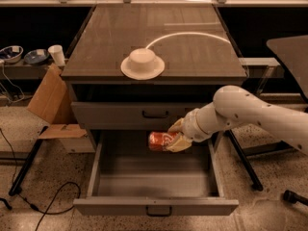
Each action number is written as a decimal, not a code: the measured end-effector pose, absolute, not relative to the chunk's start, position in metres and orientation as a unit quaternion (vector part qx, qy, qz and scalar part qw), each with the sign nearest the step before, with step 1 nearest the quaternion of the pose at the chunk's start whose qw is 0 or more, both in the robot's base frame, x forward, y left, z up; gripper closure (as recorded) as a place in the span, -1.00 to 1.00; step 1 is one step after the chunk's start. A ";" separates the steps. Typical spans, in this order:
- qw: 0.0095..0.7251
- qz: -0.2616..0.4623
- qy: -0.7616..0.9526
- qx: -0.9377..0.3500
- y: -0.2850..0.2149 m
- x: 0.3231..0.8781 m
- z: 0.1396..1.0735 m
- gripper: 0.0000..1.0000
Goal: Pick coke can from middle drawer and place on counter
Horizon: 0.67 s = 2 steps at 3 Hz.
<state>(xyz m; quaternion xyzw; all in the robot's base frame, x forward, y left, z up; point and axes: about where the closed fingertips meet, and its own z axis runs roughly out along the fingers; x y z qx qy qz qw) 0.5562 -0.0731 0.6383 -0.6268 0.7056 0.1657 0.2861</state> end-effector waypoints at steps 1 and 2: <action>0.273 0.103 0.718 -0.632 -0.089 0.562 0.706 1.00; 0.267 0.051 0.729 -0.628 -0.109 0.563 0.760 1.00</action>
Offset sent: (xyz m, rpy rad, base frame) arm 0.0095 -0.0608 0.1860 -0.2866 -0.1623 -0.1449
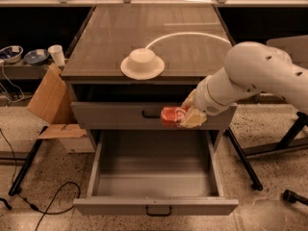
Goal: Pick coke can from middle drawer and place on counter
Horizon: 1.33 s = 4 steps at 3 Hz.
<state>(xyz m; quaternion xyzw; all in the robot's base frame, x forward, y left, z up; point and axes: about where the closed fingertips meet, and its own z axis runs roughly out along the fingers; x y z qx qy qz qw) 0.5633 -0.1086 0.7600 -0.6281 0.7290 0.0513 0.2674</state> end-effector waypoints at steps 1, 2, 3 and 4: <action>0.250 -0.005 0.737 -0.628 -0.132 0.555 0.814 1.00; 0.250 -0.005 0.737 -0.628 -0.132 0.555 0.814 1.00; 0.254 -0.029 0.736 -0.627 -0.140 0.567 0.837 1.00; 0.262 -0.052 0.734 -0.624 -0.146 0.590 0.862 1.00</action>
Offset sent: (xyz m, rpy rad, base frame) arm -0.0042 -0.0182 0.0418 -0.0795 -0.0338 -0.0339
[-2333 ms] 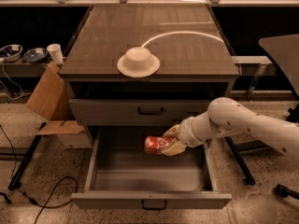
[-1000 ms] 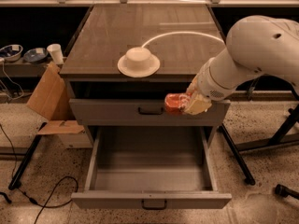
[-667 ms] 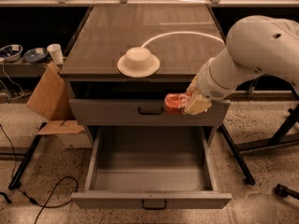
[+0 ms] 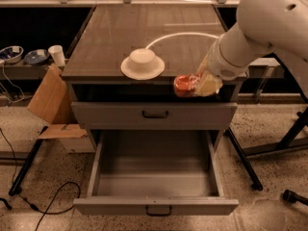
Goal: Pick coke can from middle drawer and place on counter
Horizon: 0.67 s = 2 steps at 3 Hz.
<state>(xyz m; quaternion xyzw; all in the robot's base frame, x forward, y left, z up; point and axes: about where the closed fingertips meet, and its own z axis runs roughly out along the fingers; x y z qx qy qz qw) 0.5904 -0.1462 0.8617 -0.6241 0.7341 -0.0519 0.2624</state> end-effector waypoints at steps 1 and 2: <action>0.278 -0.065 0.737 -0.612 -0.152 0.620 0.878 1.00; 0.295 -0.065 0.743 -0.597 -0.158 0.635 0.881 1.00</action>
Offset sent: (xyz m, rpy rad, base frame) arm 0.0641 -0.0204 0.0222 0.0744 -0.0873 -0.0906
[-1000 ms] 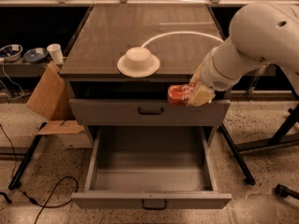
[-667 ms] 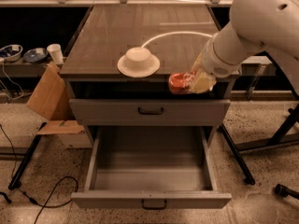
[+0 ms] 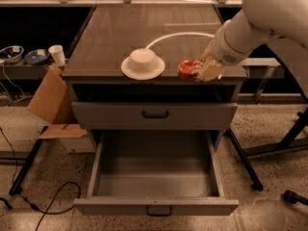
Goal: Pick coke can from middle drawer and place on counter
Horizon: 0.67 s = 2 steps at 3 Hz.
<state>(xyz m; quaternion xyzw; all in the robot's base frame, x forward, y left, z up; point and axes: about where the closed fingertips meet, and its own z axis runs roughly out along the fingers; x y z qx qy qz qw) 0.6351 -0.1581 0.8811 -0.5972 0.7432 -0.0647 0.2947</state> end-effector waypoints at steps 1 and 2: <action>0.320 -0.065 0.750 -0.575 -0.163 0.650 0.889 1.00; 0.344 -0.060 0.754 -0.557 -0.161 0.667 0.898 1.00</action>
Offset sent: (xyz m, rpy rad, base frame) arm 0.0545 -0.0046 0.0316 0.1557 -0.1120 -0.0993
